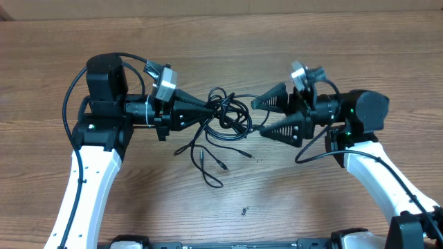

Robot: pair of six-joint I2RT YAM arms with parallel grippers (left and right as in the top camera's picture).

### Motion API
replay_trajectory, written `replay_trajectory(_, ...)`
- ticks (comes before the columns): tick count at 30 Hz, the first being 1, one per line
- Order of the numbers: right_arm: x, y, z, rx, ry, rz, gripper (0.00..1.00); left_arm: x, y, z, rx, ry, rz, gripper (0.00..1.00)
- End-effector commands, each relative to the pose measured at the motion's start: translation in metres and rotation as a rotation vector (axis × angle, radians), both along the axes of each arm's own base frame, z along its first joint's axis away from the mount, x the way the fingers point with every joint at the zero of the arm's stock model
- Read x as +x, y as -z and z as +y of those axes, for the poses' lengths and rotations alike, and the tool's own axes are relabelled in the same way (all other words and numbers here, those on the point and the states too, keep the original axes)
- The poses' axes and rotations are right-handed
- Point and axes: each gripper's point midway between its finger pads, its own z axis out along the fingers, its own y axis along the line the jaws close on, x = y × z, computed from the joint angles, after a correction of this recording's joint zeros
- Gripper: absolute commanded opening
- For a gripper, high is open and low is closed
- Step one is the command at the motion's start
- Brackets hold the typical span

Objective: Untangle cables

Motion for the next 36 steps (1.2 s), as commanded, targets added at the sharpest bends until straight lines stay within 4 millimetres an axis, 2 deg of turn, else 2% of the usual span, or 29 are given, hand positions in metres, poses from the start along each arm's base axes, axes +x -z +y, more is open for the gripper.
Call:
replay_trajectory(1,0.025,-0.004,0.001,0.034,0.121,0.116,1.00,-0.006,-0.005,0.001,-0.019,0.036,0.015,0.04)
replay_trajectory(7,0.026,-0.003,0.001,0.036,0.130,0.125,1.00,-0.001,-0.006,0.008,-0.020,0.010,0.003,0.04)
replay_trajectory(11,0.030,-0.005,0.000,0.046,0.153,0.127,1.00,0.015,-0.006,0.032,-0.020,-0.080,0.012,0.04)
replay_trajectory(16,0.041,-0.007,-0.001,0.066,0.211,0.142,1.00,0.022,-0.005,0.045,-0.022,-0.128,0.068,0.04)
replay_trajectory(22,0.067,0.008,-0.006,0.070,0.343,0.286,1.00,0.017,-0.005,0.036,-0.020,-0.096,0.072,0.04)
replay_trajectory(25,0.074,0.006,-0.008,0.084,0.383,0.284,1.00,0.012,-0.005,0.027,-0.019,-0.063,0.069,0.04)
replay_trajectory(30,0.074,0.006,-0.008,0.084,0.384,0.284,1.00,0.003,-0.006,0.013,-0.018,-0.010,0.054,0.04)
replay_trajectory(36,0.061,0.008,-0.004,0.059,0.308,0.276,1.00,-0.005,-0.008,0.000,-0.018,0.038,0.012,0.04)
